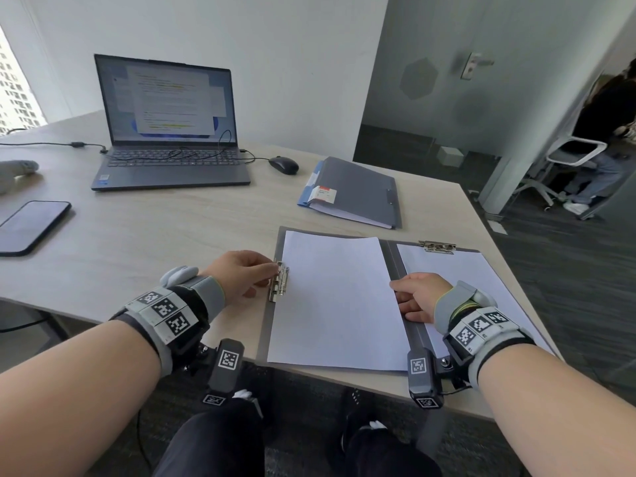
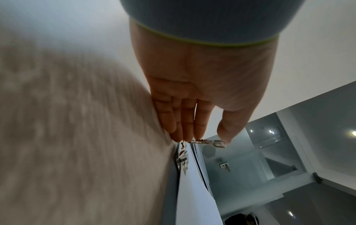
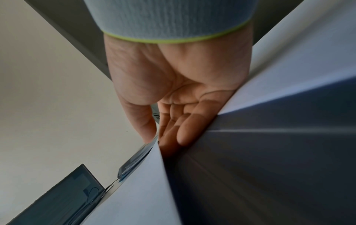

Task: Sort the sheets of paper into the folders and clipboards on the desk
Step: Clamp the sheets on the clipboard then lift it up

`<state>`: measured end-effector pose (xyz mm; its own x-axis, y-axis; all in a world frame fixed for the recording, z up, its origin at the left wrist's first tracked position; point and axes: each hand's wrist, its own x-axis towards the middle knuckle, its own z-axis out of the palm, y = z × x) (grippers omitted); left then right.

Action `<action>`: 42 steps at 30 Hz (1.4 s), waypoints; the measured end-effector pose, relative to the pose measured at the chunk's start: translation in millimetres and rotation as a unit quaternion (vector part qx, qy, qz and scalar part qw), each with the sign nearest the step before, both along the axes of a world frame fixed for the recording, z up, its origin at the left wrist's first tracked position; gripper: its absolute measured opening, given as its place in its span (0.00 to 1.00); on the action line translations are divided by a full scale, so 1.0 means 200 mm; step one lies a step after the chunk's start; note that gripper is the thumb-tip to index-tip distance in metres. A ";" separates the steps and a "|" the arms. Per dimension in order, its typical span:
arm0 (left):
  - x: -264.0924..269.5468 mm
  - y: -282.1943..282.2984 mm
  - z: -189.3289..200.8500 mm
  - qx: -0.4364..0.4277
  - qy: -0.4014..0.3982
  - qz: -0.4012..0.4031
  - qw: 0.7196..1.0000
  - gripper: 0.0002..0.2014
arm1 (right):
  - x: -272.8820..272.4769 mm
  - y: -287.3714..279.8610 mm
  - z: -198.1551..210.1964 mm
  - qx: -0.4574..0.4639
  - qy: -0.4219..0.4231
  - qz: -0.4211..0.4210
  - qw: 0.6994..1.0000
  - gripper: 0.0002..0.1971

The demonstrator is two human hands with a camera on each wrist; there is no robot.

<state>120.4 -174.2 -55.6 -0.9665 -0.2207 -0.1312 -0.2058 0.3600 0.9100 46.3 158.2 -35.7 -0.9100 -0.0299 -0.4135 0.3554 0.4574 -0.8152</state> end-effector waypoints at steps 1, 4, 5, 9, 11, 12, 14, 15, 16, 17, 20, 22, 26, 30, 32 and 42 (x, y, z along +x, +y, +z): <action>-0.01 -0.01 -0.01 -0.013 -0.008 -0.007 1.000 0.08 | 0.00 0.00 0.00 0.000 0.000 0.000 1.000 0.06; -0.02 -0.03 0.00 -0.047 -0.027 -0.029 0.998 0.11 | 0.00 0.00 0.00 0.000 -0.001 0.000 1.000 0.06; -0.03 -0.03 0.02 -0.061 -0.033 -0.039 0.997 0.12 | 0.00 0.00 0.00 0.000 -0.001 0.000 1.000 0.05; -0.04 -0.02 0.06 -0.122 -0.071 -0.073 0.987 0.22 | -0.01 0.00 -0.01 0.010 0.000 0.007 1.000 0.04; -0.04 0.00 0.07 -0.176 -0.087 -0.087 0.977 0.27 | -0.01 0.01 -0.01 0.015 0.000 0.006 1.000 0.04; -0.04 0.01 0.08 -0.205 -0.094 -0.094 0.970 0.29 | -0.01 0.01 -0.01 0.016 0.001 0.005 1.000 0.04; -0.05 0.02 0.09 -0.252 -0.107 -0.102 0.956 0.31 | -0.01 0.00 -0.02 0.017 0.002 0.004 1.000 0.04; -0.05 0.03 0.09 -0.266 -0.112 -0.102 0.952 0.32 | -0.01 0.00 -0.02 0.017 0.002 0.004 1.000 0.04; -0.05 0.04 0.09 -0.275 -0.116 -0.100 0.949 0.33 | -0.01 0.00 -0.02 0.016 0.003 0.003 1.000 0.03; -0.06 0.05 0.09 -0.280 -0.118 -0.098 0.948 0.33 | -0.01 0.00 -0.02 0.016 0.004 0.002 1.000 0.03; -0.06 0.06 0.10 -0.293 -0.119 -0.100 0.943 0.32 | -0.01 0.00 -0.02 0.016 0.004 0.000 1.000 0.02; -0.07 0.06 0.10 -0.302 -0.121 -0.105 0.940 0.31 | -0.01 0.00 -0.02 0.016 0.007 -0.001 1.000 0.02; -0.07 0.05 0.11 -0.307 -0.124 -0.113 0.937 0.28 | 0.01 0.00 -0.02 0.013 0.012 -0.001 1.000 0.01; -0.07 0.04 0.10 -0.278 -0.125 -0.112 0.946 0.26 | 0.01 0.00 -0.01 0.004 0.011 -0.003 1.000 0.01; -0.05 0.05 0.10 -0.268 -0.114 -0.098 0.952 0.25 | 0.02 0.00 -0.01 0.001 0.010 -0.004 1.000 0.02; 0.16 0.15 0.06 -0.282 -0.079 -0.099 0.951 0.42 | 0.06 -0.01 0.00 -0.016 0.036 -0.029 0.999 0.04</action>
